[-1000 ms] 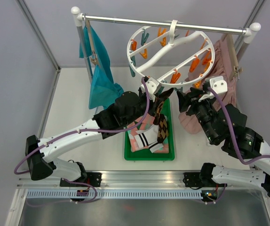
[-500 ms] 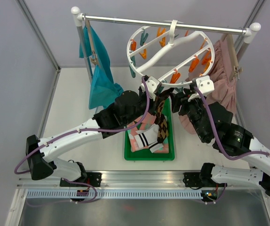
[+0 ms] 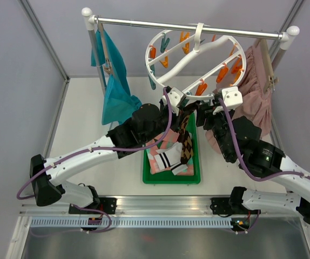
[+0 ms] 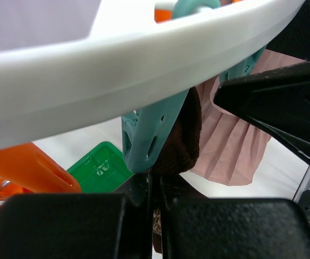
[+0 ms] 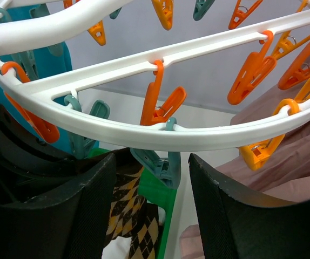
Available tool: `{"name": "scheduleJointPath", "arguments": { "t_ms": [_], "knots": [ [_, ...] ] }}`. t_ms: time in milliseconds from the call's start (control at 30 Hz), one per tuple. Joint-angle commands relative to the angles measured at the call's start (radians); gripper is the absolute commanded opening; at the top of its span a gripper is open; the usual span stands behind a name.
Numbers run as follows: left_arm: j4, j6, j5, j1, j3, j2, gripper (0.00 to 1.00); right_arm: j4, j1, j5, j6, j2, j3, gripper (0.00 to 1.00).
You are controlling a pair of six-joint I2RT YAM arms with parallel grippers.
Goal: Clip the socks to the hanger
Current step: Clamp the sock onto the hanger.
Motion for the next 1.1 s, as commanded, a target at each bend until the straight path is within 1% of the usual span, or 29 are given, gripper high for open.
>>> {"name": "scheduleJointPath", "arguments": {
  "t_ms": [0, 167, 567, 733, 833, 867, 967, 1000, 1033, 1067],
  "knots": [
    [0.016, 0.004, 0.018, 0.005, 0.04, -0.005, 0.02, 0.044, 0.003, 0.047, -0.022, 0.01, 0.001, 0.63],
    [0.016, 0.004, 0.018, 0.005, 0.037, -0.006, 0.02, 0.07, 0.003, 0.06, -0.034, 0.019, -0.005, 0.6],
    [0.016, 0.004, 0.017, 0.005, 0.028, -0.009, 0.02, 0.077, 0.003, 0.077, -0.026, 0.033, 0.005, 0.35],
    [0.02, 0.002, 0.015, 0.005, 0.014, -0.012, 0.02, 0.074, 0.004, 0.08, -0.016, 0.036, 0.01, 0.29],
    [0.024, -0.001, 0.009, 0.005, 0.0, -0.017, 0.02, 0.064, 0.004, 0.081, 0.0, 0.038, 0.021, 0.22],
    [0.024, -0.001, 0.004, 0.005, -0.003, -0.019, 0.02, 0.056, 0.003, 0.083, 0.004, 0.038, 0.024, 0.18],
    [0.034, -0.01, 0.001, 0.005, -0.024, -0.019, 0.02, 0.048, 0.003, 0.084, 0.014, 0.041, 0.034, 0.1],
    [0.037, -0.013, 0.001, 0.005, -0.035, -0.017, 0.02, 0.048, 0.003, 0.086, 0.014, 0.044, 0.037, 0.09],
    [0.04, -0.017, 0.001, 0.005, -0.04, -0.017, 0.02, 0.047, 0.003, 0.09, 0.014, 0.045, 0.039, 0.05],
    [0.04, -0.019, 0.001, 0.005, -0.043, -0.016, 0.02, 0.047, 0.004, 0.09, 0.039, 0.047, 0.039, 0.04]
  ]
}}
